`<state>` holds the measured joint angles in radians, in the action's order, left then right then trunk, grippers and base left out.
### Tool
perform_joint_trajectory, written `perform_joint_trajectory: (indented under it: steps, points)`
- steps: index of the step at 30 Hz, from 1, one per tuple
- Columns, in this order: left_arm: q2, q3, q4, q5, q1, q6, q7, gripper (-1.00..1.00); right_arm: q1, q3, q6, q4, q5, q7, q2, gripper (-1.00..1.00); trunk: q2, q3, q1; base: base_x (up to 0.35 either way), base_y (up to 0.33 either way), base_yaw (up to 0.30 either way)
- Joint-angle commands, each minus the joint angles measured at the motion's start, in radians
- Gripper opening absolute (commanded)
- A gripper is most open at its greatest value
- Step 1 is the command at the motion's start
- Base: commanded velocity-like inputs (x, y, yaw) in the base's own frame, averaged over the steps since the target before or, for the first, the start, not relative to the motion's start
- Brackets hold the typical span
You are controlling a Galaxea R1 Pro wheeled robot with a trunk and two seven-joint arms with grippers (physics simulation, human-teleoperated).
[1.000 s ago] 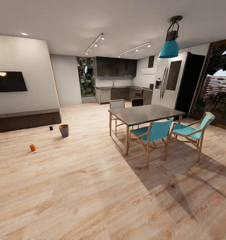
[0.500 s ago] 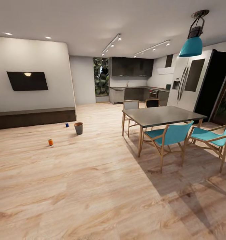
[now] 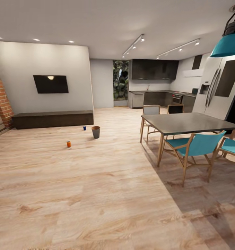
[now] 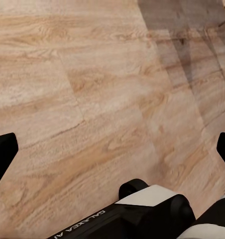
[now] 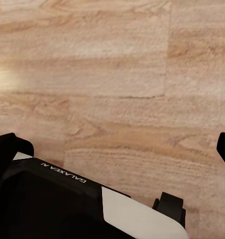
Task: Put the three can of soda from the living room inside the tash can in the kitchen.
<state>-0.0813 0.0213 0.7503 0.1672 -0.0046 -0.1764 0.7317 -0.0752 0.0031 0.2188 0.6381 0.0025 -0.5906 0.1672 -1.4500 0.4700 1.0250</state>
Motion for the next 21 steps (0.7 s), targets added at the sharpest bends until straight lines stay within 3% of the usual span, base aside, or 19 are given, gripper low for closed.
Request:
perform_joint_trajectory:
  steps: [1, 9, 21]
  points:
    - [0.0, 0.0, 0.0, 0.0, 0.0, 0.0, 0.0, 1.0, 0.0, 0.0, 0.0, 0.0, 0.0, 0.0, 0.0, 1.0, 0.0, 0.0, 0.0, 0.0, 0.0, 0.28]
    - [0.0, -0.003, 0.0, -0.001, 0.0, 0.0, -0.003, 1.0, 0.0, -0.001, -0.002, 0.0, -0.001, 0.0, 0.0, 1.0, 0.0, 0.0, 0.0, 0.09, -0.006, 0.177]
    - [0.0, -0.003, 0.0, -0.002, 0.0, -0.002, -0.006, 1.0, 0.0, -0.002, -0.003, -0.001, -0.001, 0.0, 0.0, 1.0, 0.0, 0.0, 0.0, 0.314, -0.073, 0.019]
